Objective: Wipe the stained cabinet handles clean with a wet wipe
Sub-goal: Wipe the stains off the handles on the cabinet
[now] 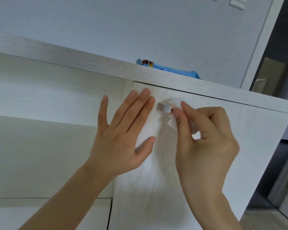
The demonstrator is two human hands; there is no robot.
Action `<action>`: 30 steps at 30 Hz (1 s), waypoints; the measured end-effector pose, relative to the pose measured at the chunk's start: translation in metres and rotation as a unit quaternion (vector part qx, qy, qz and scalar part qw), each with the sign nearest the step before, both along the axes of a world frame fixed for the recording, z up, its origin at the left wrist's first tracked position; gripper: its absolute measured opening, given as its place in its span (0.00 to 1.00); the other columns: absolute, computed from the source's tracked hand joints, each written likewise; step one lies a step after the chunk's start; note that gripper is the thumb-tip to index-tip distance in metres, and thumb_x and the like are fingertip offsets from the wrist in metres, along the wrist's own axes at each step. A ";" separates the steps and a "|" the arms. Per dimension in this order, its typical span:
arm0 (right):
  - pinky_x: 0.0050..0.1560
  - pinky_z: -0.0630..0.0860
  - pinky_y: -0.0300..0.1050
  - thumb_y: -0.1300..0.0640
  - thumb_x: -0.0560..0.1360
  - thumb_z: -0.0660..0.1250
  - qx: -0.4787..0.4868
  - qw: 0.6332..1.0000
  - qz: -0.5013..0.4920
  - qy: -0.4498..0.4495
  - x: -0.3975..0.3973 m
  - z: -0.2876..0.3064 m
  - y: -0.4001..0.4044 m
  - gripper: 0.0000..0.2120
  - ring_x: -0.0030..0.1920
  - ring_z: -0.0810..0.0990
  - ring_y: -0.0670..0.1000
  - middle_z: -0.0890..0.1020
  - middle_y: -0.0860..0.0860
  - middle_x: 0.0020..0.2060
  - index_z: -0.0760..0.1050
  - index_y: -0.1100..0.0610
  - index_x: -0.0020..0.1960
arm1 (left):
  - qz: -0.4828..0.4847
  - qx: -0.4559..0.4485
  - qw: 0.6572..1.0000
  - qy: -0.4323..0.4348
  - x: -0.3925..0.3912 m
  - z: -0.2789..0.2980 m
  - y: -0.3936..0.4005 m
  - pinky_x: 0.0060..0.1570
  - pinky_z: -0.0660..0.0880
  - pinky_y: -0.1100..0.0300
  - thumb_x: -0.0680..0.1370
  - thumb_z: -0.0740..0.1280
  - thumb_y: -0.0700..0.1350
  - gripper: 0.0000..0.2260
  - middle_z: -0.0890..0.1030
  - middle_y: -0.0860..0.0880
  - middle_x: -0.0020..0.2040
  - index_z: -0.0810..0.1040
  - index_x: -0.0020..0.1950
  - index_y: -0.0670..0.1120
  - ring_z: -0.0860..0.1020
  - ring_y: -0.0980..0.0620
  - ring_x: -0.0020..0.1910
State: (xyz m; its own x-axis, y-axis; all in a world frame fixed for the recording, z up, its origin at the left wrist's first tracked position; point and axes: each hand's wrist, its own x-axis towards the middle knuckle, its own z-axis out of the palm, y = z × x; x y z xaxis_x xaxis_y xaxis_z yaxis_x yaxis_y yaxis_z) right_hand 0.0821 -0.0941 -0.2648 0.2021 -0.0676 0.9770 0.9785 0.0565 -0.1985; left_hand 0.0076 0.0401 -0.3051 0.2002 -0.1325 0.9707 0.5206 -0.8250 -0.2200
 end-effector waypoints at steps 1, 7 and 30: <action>0.41 0.67 0.23 0.64 0.72 0.71 -0.008 1.000 0.003 -0.010 0.000 0.000 -0.001 0.07 0.36 0.70 0.42 0.73 0.49 0.37 0.81 0.61 0.50 | -0.002 0.000 1.000 0.000 0.000 0.000 0.000 0.72 0.51 0.38 0.76 0.61 0.55 0.31 0.60 0.46 0.75 0.60 0.75 0.42 0.59 0.48 0.75; 0.40 0.67 0.23 0.61 0.73 0.69 -0.003 0.999 0.036 0.027 -0.004 -0.001 -0.002 0.08 0.36 0.72 0.40 0.74 0.49 0.38 0.81 0.58 0.52 | -0.011 -0.007 1.000 0.014 -0.002 0.001 0.000 0.72 0.52 0.40 0.76 0.61 0.55 0.31 0.59 0.45 0.75 0.59 0.75 0.42 0.58 0.47 0.76; 0.40 0.66 0.22 0.61 0.74 0.69 -0.004 1.000 0.012 0.024 -0.008 0.005 0.005 0.06 0.33 0.72 0.41 0.74 0.48 0.37 0.82 0.59 0.49 | -0.007 -0.023 1.000 0.014 -0.002 -0.001 0.003 0.73 0.47 0.41 0.75 0.60 0.56 0.33 0.53 0.52 0.76 0.55 0.76 0.46 0.54 0.43 0.76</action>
